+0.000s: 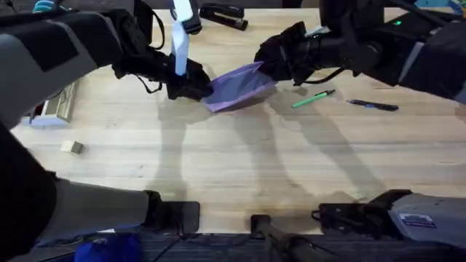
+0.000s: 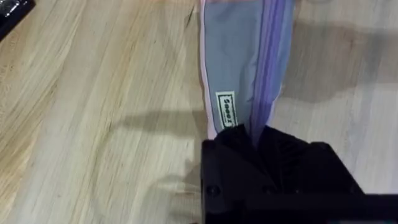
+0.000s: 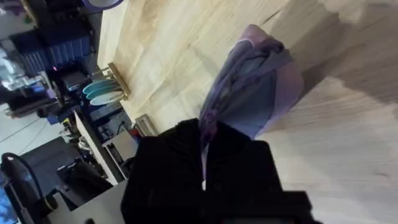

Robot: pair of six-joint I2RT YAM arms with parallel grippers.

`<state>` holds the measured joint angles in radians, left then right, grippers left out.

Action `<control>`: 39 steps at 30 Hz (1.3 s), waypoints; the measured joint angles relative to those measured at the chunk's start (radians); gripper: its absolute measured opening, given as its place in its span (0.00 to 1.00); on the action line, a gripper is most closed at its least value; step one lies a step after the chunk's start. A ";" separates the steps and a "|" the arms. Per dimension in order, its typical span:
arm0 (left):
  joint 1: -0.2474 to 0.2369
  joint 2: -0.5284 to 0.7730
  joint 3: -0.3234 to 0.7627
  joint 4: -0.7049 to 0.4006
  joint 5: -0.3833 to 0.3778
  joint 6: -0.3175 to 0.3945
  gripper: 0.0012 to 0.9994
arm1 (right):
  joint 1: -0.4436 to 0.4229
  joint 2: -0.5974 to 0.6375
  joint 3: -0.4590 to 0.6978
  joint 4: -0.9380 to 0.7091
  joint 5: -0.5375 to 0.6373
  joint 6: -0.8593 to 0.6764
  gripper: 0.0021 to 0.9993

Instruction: Unzip the bag, pick up the pens from the table one at a time and place them inside, then zip the bag closed.

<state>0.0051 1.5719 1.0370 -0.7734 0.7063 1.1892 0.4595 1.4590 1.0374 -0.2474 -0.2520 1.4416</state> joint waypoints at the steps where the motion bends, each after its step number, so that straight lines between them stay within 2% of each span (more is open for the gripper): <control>1: 0.000 0.000 0.000 0.000 0.000 0.000 0.04 | 0.000 0.000 0.000 0.000 0.000 -0.003 0.03; 39: -0.001 0.000 0.000 -0.005 0.006 0.000 0.04 | 0.006 -0.050 -0.002 -0.008 -0.033 -0.028 0.03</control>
<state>0.0040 1.5719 1.0370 -0.7780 0.7119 1.1892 0.4654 1.4090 1.0355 -0.2554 -0.2852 1.4132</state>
